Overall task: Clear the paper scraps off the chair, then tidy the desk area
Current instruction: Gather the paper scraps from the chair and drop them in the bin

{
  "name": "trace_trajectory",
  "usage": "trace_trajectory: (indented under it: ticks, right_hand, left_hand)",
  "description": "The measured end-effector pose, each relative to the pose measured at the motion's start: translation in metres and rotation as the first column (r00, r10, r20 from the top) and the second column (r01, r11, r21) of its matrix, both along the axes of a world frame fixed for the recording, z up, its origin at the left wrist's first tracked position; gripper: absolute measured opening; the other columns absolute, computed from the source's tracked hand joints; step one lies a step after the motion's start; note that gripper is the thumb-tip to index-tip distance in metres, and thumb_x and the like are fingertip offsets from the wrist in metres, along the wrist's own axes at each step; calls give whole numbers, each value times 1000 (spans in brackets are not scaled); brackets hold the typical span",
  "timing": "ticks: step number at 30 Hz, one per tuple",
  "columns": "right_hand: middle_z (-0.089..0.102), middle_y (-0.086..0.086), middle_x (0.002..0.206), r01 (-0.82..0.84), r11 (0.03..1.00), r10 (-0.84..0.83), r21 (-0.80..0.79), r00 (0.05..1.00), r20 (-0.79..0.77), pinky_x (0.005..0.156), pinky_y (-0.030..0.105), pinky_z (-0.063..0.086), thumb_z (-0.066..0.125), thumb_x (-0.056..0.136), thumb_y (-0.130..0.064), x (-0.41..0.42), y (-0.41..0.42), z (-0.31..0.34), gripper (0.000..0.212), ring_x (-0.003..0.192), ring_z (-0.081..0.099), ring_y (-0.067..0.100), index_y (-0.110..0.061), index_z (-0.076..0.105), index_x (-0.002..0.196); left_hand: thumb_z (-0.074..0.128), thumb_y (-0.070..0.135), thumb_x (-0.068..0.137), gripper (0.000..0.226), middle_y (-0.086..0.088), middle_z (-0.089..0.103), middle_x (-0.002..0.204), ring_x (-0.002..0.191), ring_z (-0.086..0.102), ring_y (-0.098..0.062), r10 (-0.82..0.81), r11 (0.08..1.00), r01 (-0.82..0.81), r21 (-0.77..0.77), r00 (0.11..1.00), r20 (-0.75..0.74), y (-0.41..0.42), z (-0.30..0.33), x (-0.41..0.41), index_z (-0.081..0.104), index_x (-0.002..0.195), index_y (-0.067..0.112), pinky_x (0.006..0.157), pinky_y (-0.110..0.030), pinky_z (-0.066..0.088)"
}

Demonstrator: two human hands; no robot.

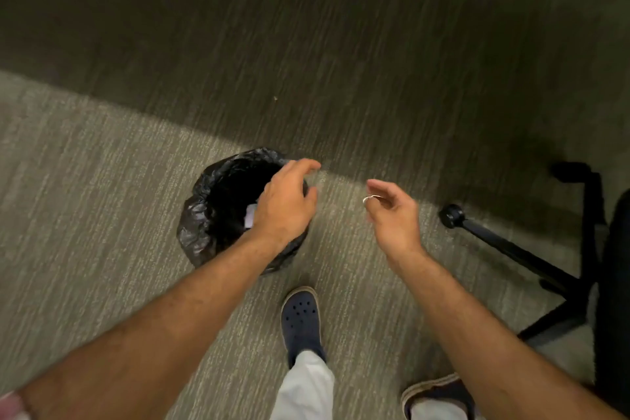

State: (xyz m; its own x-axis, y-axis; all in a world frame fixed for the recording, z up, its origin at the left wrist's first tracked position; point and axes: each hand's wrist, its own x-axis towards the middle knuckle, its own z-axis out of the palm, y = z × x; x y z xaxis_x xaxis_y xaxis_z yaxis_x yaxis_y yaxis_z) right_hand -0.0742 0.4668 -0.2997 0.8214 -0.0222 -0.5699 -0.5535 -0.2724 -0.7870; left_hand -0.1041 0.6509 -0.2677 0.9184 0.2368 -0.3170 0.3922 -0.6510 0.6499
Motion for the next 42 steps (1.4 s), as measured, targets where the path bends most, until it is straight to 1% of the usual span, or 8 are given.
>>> trace_trajectory:
  ticks: [4,12,16,19,24,32,37,42]
  right_hand:
    - [70,2,110,67,997,-62,-41,993,99,95,41,55,61,89,4,29,-80,43,39,98,66,10,-16,66,121]
    - [65,-15,112,205,969,-183,-134,970,162,82,16,49,66,91,-12,49,-297,114,45,102,62,-4,-33,58,130]
    - [65,-18,110,288,935,-252,-206,950,183,88,21,51,67,91,-12,44,-400,138,45,101,62,-2,-32,58,131]
    - [66,-10,115,361,892,-313,-271,927,204,91,23,52,66,93,-12,34,-464,148,40,102,63,4,-27,59,130]
    - [65,-2,121,426,850,-388,-310,904,179,78,6,41,64,94,-10,6,-556,144,38,106,57,9,-22,59,130]
    - [61,-2,112,446,768,-434,-460,890,139,95,41,51,65,91,-10,-26,-667,111,42,113,57,24,-19,58,131]
    - [56,2,131,333,754,-280,-566,943,181,88,30,40,72,84,-18,-15,-697,86,55,124,49,25,-25,52,135]
    - [45,2,143,256,734,-185,-629,967,177,86,41,45,79,77,-42,24,-699,61,77,131,41,29,-23,42,142]
  left_hand:
    - [67,13,89,38,2,62,124,114,60,-18,-147,989,145,26,985,91,-76,38,43,62,126,18,97,-36,47]
    - [67,17,90,37,6,61,121,101,62,-15,-417,908,419,21,897,143,-278,95,96,62,126,22,92,-40,51]
    - [64,14,93,26,6,62,109,99,62,-11,-514,854,521,-15,846,143,-375,107,107,66,117,22,90,-40,53]
    - [64,18,93,27,8,61,109,101,61,-9,-567,819,573,-10,813,135,-441,110,108,65,120,25,91,-37,53]
    - [67,25,93,33,13,59,115,104,58,-3,-640,767,641,20,762,97,-533,102,108,60,125,31,90,-27,52]
    - [66,31,95,40,9,56,131,112,58,-10,-760,650,760,21,650,29,-645,77,99,54,132,31,94,-35,53]
    - [64,23,96,42,5,50,136,117,57,-18,-759,650,759,34,647,67,-691,67,119,52,136,26,93,-40,54]
    - [63,11,94,48,-3,49,138,122,51,-25,-784,621,776,110,615,87,-723,52,153,50,140,20,96,-38,49]
